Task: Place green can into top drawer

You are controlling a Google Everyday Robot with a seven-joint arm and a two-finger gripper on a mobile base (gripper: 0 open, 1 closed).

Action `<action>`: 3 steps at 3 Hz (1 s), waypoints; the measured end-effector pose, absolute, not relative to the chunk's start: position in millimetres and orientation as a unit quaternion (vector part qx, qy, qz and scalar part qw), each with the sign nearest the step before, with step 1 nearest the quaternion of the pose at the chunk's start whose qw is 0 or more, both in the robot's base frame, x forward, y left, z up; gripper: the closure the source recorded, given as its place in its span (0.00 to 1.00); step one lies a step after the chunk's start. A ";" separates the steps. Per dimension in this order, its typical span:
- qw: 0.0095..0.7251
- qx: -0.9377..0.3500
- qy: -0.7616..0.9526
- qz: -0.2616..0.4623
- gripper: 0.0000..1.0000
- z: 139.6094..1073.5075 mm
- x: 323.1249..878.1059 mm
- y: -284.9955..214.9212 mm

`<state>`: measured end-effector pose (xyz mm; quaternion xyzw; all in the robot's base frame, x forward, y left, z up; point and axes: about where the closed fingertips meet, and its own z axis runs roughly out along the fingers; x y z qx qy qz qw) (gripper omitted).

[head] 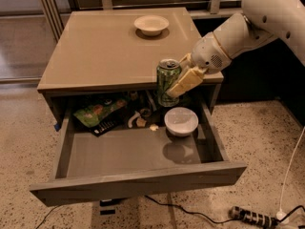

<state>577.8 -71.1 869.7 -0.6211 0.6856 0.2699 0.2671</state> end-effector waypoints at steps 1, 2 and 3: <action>0.257 -0.629 0.677 0.285 1.00 858.0 567.5 -58.3; 0.239 -0.644 0.660 0.305 1.00 840.9 545.6 -37.5; 0.225 -0.656 0.646 0.319 1.00 829.2 528.6 -21.4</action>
Offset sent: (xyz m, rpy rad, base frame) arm -0.0448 0.0391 -0.0392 0.0151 0.0820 0.1238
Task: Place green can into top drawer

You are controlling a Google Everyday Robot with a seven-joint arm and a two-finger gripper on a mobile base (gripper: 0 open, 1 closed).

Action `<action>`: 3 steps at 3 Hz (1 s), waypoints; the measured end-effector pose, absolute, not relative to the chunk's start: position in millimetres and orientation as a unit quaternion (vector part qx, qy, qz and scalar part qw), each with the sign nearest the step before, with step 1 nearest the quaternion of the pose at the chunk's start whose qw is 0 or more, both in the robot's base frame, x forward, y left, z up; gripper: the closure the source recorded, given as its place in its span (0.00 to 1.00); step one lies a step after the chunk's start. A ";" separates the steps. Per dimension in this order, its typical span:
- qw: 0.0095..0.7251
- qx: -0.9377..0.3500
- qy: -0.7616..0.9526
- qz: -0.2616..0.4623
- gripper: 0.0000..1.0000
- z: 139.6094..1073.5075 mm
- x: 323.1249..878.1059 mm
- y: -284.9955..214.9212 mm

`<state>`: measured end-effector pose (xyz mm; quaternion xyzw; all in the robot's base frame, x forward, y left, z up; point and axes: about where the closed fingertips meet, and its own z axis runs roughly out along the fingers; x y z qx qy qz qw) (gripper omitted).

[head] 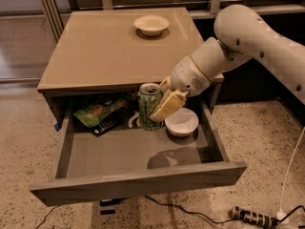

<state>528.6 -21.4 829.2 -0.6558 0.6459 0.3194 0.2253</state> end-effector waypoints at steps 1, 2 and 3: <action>0.227 -0.655 0.645 0.322 1.00 826.7 535.5 -18.5; 0.238 -0.656 0.641 0.321 1.00 831.2 593.0 0.7; 0.237 -0.654 0.639 0.327 1.00 827.4 590.6 2.7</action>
Offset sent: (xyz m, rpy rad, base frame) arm 0.0542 0.0135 -0.0138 0.0366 -0.0027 -0.0155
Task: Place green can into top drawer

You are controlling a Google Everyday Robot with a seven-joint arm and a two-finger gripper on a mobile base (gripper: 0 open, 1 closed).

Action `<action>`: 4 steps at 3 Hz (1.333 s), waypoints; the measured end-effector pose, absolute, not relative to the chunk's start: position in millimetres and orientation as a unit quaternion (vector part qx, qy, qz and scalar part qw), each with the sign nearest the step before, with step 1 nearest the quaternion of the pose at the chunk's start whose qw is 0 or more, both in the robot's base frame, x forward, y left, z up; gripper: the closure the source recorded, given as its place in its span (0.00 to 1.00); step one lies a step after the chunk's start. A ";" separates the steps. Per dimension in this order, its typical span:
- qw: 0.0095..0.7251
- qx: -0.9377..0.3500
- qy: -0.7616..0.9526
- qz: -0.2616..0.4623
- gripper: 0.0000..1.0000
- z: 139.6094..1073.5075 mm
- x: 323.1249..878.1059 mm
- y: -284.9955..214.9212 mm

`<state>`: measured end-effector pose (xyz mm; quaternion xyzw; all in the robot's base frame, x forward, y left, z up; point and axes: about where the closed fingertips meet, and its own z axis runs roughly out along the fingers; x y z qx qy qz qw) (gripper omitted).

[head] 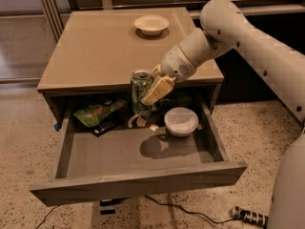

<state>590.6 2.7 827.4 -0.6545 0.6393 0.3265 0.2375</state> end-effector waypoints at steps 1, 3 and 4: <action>0.233 -0.648 0.637 0.348 1.00 803.0 573.4 3.7; 0.227 -0.636 0.643 0.360 1.00 771.9 573.9 4.7; 0.207 -0.622 0.654 0.376 1.00 736.5 569.3 2.4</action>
Offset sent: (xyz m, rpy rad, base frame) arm -0.0242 -0.0036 -0.0336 0.0371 0.0495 0.0037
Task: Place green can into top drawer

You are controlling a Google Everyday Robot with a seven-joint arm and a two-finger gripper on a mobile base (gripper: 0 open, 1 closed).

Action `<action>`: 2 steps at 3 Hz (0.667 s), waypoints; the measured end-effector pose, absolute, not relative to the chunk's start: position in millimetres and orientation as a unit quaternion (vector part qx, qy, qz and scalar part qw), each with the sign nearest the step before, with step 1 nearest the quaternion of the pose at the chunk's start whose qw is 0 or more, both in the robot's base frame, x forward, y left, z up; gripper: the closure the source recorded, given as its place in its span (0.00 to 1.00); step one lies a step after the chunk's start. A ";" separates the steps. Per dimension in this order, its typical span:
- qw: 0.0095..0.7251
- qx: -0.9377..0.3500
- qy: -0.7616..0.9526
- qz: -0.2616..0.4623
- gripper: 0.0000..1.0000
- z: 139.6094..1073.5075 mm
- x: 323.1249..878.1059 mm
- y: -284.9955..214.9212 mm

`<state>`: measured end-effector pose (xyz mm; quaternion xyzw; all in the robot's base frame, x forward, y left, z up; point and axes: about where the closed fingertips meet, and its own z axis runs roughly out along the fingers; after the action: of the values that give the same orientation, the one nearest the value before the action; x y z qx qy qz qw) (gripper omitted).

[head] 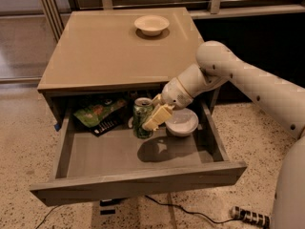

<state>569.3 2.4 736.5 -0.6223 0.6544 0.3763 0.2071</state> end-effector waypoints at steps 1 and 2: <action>0.207 -0.622 0.654 0.376 1.00 736.2 569.2 2.4; 0.194 -0.613 0.659 0.390 1.00 713.7 562.4 4.7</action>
Offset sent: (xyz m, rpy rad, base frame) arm -0.0145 0.0007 -0.0497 0.0024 0.0919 -0.0135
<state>562.4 4.7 713.7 -0.6134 0.6590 0.3897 0.1941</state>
